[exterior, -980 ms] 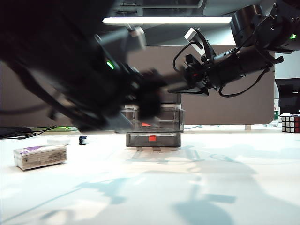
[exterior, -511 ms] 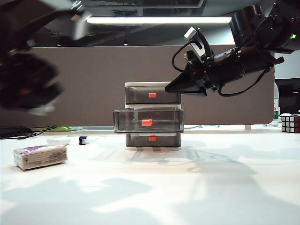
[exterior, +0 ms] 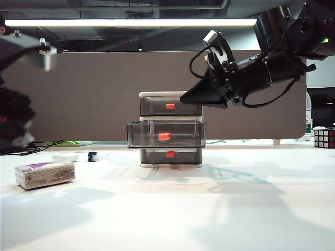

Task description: Open the second layer of the drawer on the table, pick up a pack of napkins on the table and put it in, and finally close the drawer.

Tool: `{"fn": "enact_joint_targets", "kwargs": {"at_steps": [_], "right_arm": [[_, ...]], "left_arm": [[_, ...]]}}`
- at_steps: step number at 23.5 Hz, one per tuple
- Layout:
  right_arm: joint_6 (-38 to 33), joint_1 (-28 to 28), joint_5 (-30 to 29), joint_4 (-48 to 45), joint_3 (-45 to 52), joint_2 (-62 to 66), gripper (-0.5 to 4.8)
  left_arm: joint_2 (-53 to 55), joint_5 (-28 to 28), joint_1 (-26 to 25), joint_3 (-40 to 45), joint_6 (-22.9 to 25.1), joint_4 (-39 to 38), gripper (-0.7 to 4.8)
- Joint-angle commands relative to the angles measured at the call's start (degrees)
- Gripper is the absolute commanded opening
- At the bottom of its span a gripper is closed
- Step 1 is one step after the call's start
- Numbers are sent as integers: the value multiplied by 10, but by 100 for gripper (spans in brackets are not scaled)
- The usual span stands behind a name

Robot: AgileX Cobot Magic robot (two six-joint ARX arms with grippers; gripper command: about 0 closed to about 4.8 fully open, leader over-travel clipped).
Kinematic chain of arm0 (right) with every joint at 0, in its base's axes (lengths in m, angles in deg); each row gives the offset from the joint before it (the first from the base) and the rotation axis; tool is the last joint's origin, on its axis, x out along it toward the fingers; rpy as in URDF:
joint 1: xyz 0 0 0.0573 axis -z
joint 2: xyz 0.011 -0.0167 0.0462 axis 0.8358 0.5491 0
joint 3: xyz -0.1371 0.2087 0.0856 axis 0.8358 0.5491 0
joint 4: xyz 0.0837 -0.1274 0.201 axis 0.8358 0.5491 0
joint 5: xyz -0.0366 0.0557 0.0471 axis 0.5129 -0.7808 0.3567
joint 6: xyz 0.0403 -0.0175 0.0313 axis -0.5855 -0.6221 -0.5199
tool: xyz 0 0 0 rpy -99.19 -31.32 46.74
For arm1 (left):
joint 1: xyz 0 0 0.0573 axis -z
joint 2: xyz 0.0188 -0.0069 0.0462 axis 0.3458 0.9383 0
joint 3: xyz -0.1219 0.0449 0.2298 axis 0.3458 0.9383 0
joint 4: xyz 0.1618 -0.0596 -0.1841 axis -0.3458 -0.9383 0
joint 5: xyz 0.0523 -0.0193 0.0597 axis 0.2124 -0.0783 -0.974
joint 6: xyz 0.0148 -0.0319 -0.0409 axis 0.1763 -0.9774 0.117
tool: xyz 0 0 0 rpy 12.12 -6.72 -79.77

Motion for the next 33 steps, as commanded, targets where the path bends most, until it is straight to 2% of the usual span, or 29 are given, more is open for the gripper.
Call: {"fn": "enact_joint_targets", "kwargs": {"at_steps": [1, 2, 5, 6, 7, 8, 9, 10, 17, 26, 33], "right_arm": [[-2, 0, -4, -2, -3, -5, -5], [-2, 0, -10, -1, -3, -5, -5], [-2, 0, -14, 0, -3, -5, -5], [-2, 0, -14, 0, -3, -5, -5], [-2, 0, -14, 1, -3, -5, -5], [-2, 0, -15, 1, -3, -5, -5], [-2, 0, -15, 1, -3, -5, -5], [-2, 0, -15, 1, -3, -5, -4], [-2, 0, -19, 9, -3, -5, -5], [-2, 0, -19, 10, -3, -5, -5], [-2, 0, -19, 10, -3, -5, -5]], "left_arm": [[2, 244, -100, -1, 102, 41, 201], [3, 327, -153, -1, 112, 41, 258], [5, 406, -254, -1, 113, 59, 344], [7, 428, -271, -1, 119, 68, 358], [19, 471, -298, -1, 120, 90, 407], [27, 488, -307, -1, 118, 99, 429], [48, 516, -318, -1, 118, 107, 479], [63, 524, -320, -2, 117, 111, 479], [215, 527, -319, -2, 92, 235, 479], [299, 517, -312, -25, 94, 247, 479], [356, 452, -255, -78, 95, 224, 479]]}}
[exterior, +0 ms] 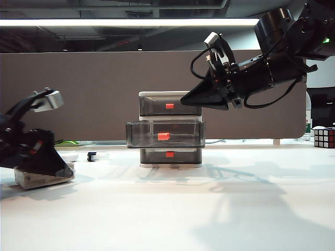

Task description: Open the second layer of the drawer on the table, pick up a pack of napkins on the table and put it in, and finally close the drawer.

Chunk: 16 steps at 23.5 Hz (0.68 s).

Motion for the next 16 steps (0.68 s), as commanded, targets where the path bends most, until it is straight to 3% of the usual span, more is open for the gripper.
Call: {"fn": "enact_joint_targets", "kwargs": {"at_steps": [1, 4, 5, 6, 10, 16], "right_arm": [[0, -1, -3, -5, -3, -5, -5], [0, -1, -3, -5, -3, -5, -5], [0, -1, -3, -5, -3, -5, -5], [0, -1, -3, -5, -3, -5, -5], [0, -1, -3, -5, -3, -5, -5], [0, -1, -3, -5, -3, -5, -5]], "left_arm": [[2, -26, 5, -5, 0, -11, 479], [2, -34, 5, -5, 1, -39, 474], [2, -33, 5, -5, 1, -43, 439], [2, -31, 5, -5, 1, -49, 353], [2, -7, 5, -5, 0, -49, 208], [-13, 12, 6, -12, 0, -36, 209]]}}
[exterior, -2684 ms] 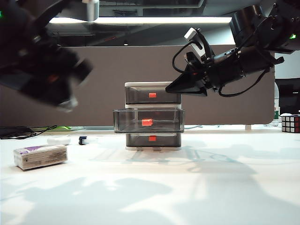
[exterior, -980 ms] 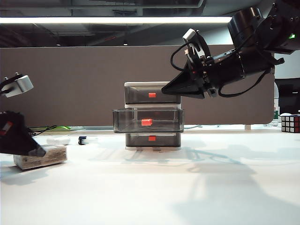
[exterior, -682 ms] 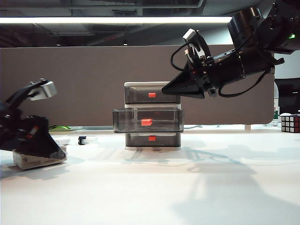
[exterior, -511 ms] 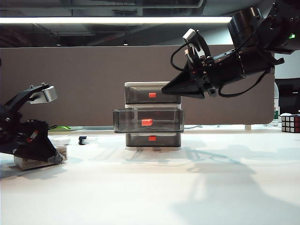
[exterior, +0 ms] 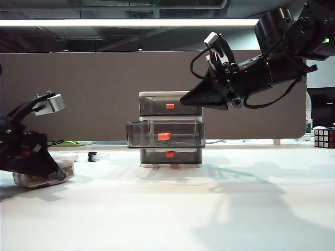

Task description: Open the second layer of the drawer on the table, pick up a pack of napkins on the table and put it in, and finally close the drawer.

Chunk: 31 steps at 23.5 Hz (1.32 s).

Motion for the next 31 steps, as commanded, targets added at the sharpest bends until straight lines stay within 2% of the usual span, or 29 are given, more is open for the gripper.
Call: {"fn": "enact_joint_targets", "kwargs": {"at_steps": [1, 5, 8, 10, 11, 15, 17, 24, 31], "right_arm": [[0, -1, -3, -5, -3, -5, -4], [0, -1, -3, -3, -3, -5, -5], [0, -1, -3, -3, -3, -6, -5], [0, -1, -3, -7, -3, -7, -5], [0, -1, -3, -7, -3, -9, -5], [0, 0, -3, -10, -3, -19, -5], [0, 5, -2, -15, -3, -31, -5], [0, 13, -2, -15, -4, -53, -4], [0, 16, -3, -3, -3, -53, -5]], "left_arm": [[-30, 32, 5, -17, 0, -5, 209], [-69, 40, 26, -77, 0, -10, 211], [-72, 49, 48, -134, 2, -45, 212], [-63, 52, 83, -198, 38, -85, 214], [-60, 52, 93, -214, 41, -95, 214], [-41, 53, 124, -245, 41, -98, 214], [-10, 53, 155, -262, 41, -97, 215], [72, 47, 218, -312, 56, -87, 215], [110, 46, 221, -344, 54, -89, 216]]}}
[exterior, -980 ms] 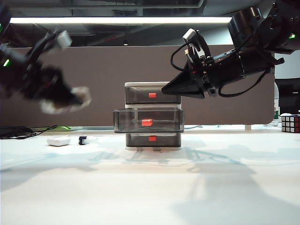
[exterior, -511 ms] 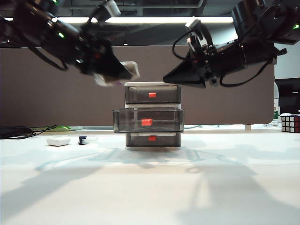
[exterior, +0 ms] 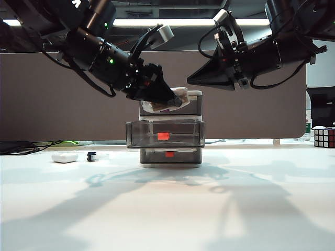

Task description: Open the second layer of the drawer on the table, pick up a pack of napkins on the table and put it in, and finally close the drawer.

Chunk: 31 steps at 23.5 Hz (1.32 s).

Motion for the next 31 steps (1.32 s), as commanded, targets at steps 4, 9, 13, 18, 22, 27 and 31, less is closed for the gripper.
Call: {"fn": "enact_joint_targets", "kwargs": {"at_steps": [4, 9, 13, 18, 22, 27, 31], "right_arm": [[0, 3, -2, -7, -3, -4, -5], [0, 5, -2, -7, -3, -4, -5], [0, 5, -2, -19, -3, -3, -5], [-5, 2, -2, -20, -29, -3, -5], [-3, -1, 24, 0, -79, 6, -5], [-2, -2, 28, 32, -166, 60, -5], [-2, -10, 30, 52, -215, 107, -5]], "left_arm": [[12, 6, 1, -1, 0, 3, 301], [11, -9, 1, -1, -1, 2, 341], [-27, -27, 1, -1, -42, -49, 336], [-116, 9, 1, -1, -54, -247, 20], [-103, 29, 1, 2, -23, -374, -6], [-51, 24, 1, 2, -27, -330, -6], [-35, 16, 1, 2, -41, -283, -6]]}}
